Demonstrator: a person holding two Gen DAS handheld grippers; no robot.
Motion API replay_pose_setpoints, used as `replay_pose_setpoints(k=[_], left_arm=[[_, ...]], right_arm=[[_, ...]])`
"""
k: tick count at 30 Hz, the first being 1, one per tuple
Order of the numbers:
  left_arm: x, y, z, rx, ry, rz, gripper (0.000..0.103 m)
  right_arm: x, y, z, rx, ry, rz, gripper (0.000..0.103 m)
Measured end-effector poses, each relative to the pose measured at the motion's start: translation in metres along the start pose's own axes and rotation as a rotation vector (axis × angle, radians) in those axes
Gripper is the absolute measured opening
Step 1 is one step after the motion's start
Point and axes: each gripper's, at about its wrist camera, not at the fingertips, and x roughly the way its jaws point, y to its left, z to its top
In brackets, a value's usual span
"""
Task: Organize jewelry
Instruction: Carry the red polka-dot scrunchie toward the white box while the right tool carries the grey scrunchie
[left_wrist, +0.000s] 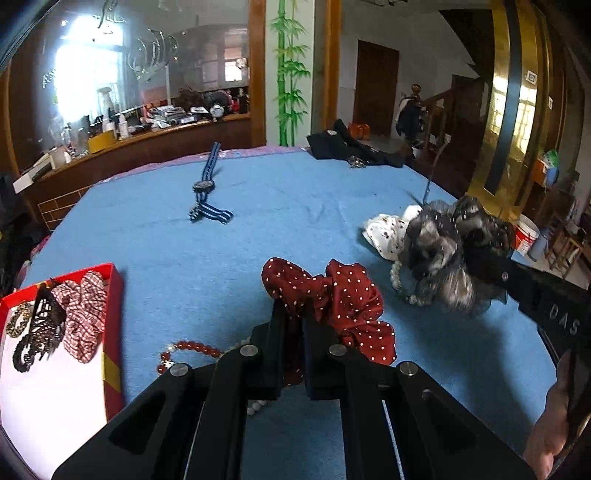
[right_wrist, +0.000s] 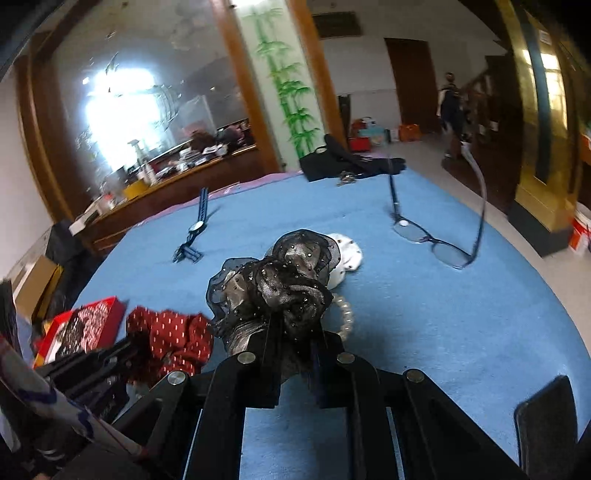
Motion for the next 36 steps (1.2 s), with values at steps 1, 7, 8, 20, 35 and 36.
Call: replay_pose_setpoints(k=[1, 7, 8, 20, 35, 36], left_arm=[[-0.001, 0.0, 0.0, -0.001, -0.004, 0.005, 0.007], [-0.006, 0.004, 0.002, -0.005, -0.04, 0.047, 0.007], [-0.007, 0.004, 0.002, -0.002, -0.046, 0.055, 0.007], [-0.011, 0.007, 0.002, -0.001, -0.071, 0.084, 0.007], [-0.028, 0.009, 0.004, -0.022, -0.123, 0.105, 0.007], [-0.03, 0.01, 0.004, -0.028, -0.125, 0.102, 0.007]], right_arm=[[0.001, 0.0, 0.0, -0.005, 0.001, 0.004, 0.012], [0.002, 0.007, -0.002, -0.028, 0.001, 0.014, 0.012], [0.0, 0.008, -0.003, -0.031, 0.001, 0.015, 0.012], [0.001, 0.012, -0.004, -0.063, 0.002, 0.03, 0.012], [0.003, 0.018, -0.005, -0.076, 0.007, 0.023, 0.013], [-0.001, 0.019, -0.004, -0.069, 0.002, 0.024, 0.013]])
